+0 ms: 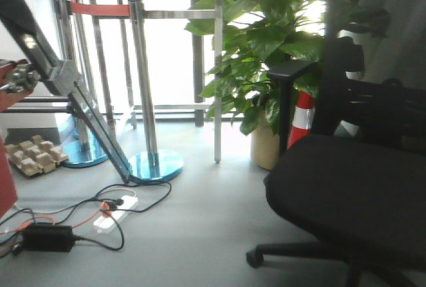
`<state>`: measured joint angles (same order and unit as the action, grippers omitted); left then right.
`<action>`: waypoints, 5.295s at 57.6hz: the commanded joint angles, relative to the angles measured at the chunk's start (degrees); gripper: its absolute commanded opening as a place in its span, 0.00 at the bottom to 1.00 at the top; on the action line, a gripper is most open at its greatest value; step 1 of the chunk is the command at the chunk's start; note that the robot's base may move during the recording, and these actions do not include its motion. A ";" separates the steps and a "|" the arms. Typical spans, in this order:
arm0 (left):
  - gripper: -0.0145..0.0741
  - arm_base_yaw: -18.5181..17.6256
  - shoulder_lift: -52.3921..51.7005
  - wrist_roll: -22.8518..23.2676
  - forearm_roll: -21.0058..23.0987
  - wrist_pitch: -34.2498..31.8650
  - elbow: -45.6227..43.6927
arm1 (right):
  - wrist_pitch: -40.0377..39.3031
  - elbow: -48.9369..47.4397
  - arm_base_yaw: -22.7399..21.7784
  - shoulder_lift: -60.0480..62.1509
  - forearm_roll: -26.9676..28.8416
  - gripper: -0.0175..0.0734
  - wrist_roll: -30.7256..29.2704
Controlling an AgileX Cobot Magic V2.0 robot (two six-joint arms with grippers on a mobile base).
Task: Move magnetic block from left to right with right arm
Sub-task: 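Turn the base past the black chair toward the other table, then stop at the table near the cardboard boxes, cube held, then lower the red cube onto the carpet with the right gripper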
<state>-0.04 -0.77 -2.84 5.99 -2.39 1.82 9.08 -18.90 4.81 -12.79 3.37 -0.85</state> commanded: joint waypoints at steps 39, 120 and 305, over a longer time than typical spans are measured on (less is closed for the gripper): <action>0.02 -0.30 -0.54 -0.14 0.27 -5.20 0.54 | -5.10 -1.73 -0.21 -0.58 0.14 0.57 -0.40; 0.02 -0.30 -0.54 -0.14 0.27 -5.20 0.54 | -5.10 -1.73 -0.21 -0.58 0.14 0.57 -0.40; 0.02 -0.30 -0.54 -0.14 0.27 -5.20 0.54 | 39.94 -53.27 32.93 -80.34 -7.26 0.57 35.55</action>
<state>-0.04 -0.77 -2.84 5.99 -2.39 1.82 46.73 -66.26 35.70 -91.21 -2.81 34.15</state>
